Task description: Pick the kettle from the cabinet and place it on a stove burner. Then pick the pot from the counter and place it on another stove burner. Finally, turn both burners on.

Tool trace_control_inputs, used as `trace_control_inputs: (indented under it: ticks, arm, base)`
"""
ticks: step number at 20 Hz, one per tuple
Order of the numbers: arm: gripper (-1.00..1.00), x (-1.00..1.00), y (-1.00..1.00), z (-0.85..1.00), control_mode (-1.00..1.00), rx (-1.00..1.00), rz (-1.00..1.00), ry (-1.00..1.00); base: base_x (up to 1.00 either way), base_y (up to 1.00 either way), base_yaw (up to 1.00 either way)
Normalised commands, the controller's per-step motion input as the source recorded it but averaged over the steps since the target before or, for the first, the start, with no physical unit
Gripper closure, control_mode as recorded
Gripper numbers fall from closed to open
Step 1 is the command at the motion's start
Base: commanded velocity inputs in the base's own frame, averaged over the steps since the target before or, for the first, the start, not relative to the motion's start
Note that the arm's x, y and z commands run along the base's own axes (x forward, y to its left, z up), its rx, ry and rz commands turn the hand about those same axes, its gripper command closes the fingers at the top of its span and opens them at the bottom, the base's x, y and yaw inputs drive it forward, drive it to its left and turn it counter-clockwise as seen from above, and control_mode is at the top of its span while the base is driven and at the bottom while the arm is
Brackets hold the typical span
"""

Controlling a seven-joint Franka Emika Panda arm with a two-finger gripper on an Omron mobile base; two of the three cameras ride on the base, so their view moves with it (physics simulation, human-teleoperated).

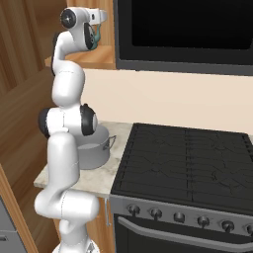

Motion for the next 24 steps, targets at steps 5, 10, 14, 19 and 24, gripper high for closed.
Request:
trace_control_inputs:
  ticks: [5,10,14,19,24]
  arm:
    - [-1.0,0.01,0.0,0.0,-1.0,0.0,0.0,0.0]
    - [1.0,0.05,0.02,0.0,-1.0,0.0,0.0,0.0]
    - [1.0,0.0,0.0,0.0,-1.0,0.0,0.0,0.01]
    - [1.0,0.0,0.0,0.0,-1.0,0.0,0.0,0.01]
    - [1.0,0.0,0.0,0.0,-1.0,0.0,0.0,0.0]
  base:
    - [0.0,0.0,0.0]
    - [0.0,0.0,0.0]
    - [0.0,0.0,0.0]
    - [0.0,0.0,0.0]
    - [0.0,0.0,0.0]
